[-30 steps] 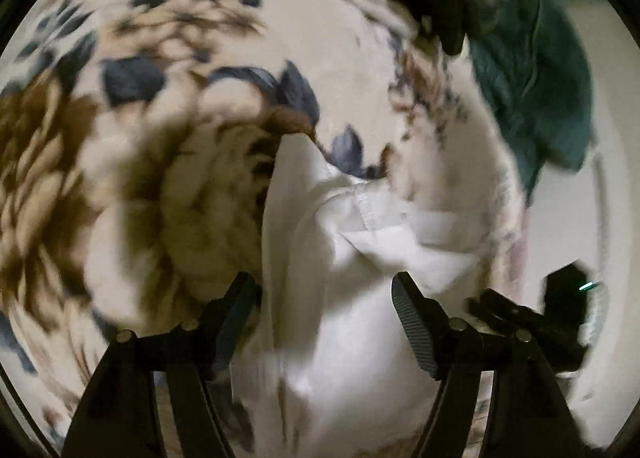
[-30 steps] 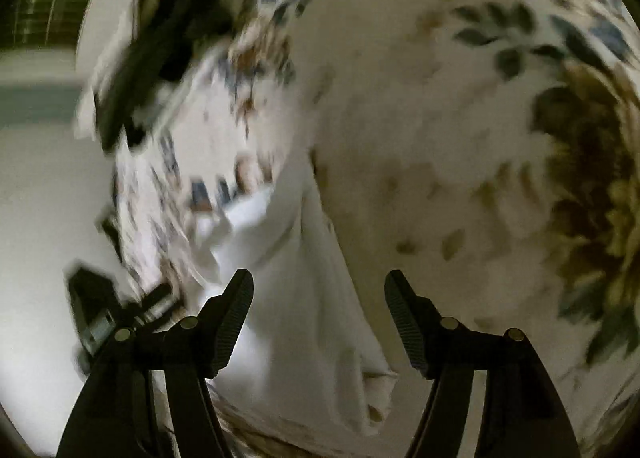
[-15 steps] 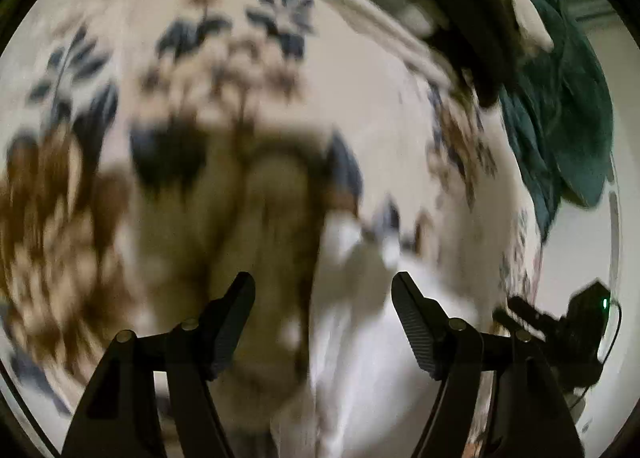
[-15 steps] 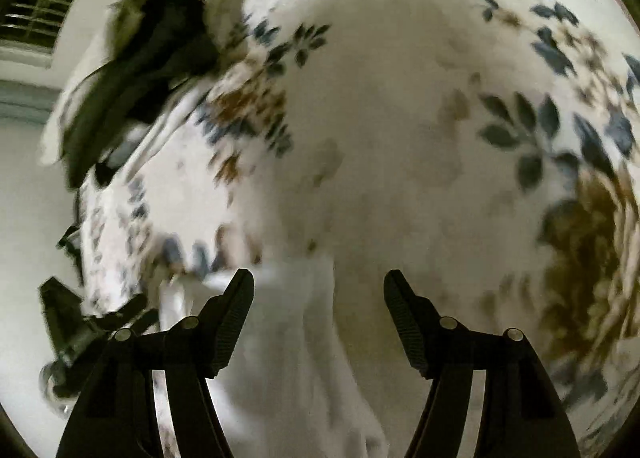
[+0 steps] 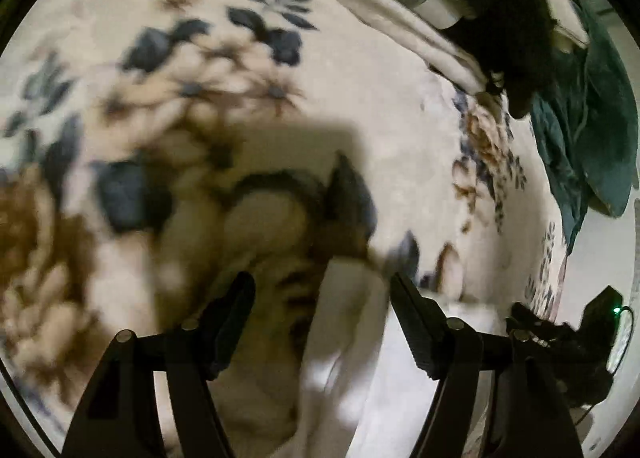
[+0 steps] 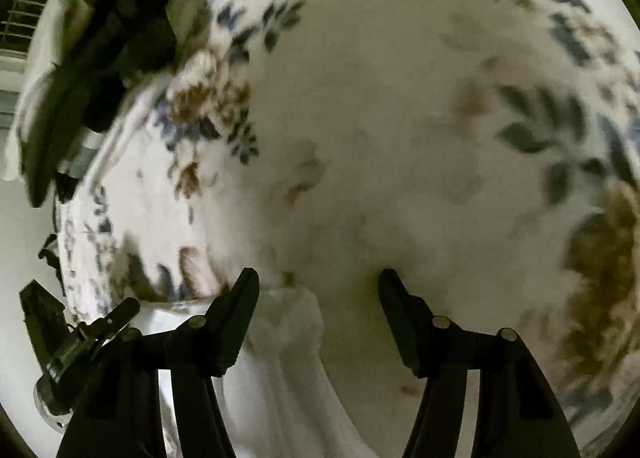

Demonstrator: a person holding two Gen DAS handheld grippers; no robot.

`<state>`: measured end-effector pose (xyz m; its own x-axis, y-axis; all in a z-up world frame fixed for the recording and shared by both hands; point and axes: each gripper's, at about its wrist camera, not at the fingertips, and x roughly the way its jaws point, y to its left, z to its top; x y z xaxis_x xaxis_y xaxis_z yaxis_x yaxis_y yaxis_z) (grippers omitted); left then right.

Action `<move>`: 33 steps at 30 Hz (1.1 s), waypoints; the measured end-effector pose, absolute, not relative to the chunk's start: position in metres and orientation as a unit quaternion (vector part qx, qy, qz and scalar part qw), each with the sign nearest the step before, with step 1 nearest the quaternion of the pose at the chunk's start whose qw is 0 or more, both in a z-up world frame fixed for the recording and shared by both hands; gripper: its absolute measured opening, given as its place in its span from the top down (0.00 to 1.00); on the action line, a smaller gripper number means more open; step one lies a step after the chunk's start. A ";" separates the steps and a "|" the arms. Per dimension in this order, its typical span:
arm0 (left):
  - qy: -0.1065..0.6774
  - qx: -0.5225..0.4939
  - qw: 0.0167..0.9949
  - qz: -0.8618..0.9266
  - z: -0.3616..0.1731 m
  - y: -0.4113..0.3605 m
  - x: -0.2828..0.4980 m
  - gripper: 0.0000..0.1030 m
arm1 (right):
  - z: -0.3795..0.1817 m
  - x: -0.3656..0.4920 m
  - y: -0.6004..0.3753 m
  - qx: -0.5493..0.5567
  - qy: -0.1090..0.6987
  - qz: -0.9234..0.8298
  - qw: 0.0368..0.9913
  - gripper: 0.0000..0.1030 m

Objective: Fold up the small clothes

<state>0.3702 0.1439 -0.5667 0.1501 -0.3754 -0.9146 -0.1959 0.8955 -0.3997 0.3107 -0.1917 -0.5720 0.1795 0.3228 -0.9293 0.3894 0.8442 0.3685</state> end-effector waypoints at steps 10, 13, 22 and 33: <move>0.686 -0.285 0.661 -0.100 -0.573 0.148 0.248 0.35 | -0.563 0.205 -0.205 0.341 0.688 0.072 0.636 0.38; 0.682 -0.277 0.668 -0.104 -0.580 0.137 0.237 0.82 | -0.583 0.196 -0.187 0.329 0.710 0.088 0.616 0.64; 0.670 -0.300 0.676 -0.067 -0.554 0.172 0.212 0.44 | -0.589 0.161 -0.243 0.388 0.694 0.021 0.606 0.96; 0.663 -0.396 0.632 -0.053 -0.593 0.143 0.186 0.43 | -0.618 0.110 -0.200 0.466 0.702 0.051 0.536 0.90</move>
<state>0.1859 0.1434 -0.5928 0.1140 -0.5930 -0.7971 -0.4584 0.6804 -0.5717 0.1099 -0.1997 -0.6184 0.0103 0.7092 -0.7049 0.5993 0.5599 0.5721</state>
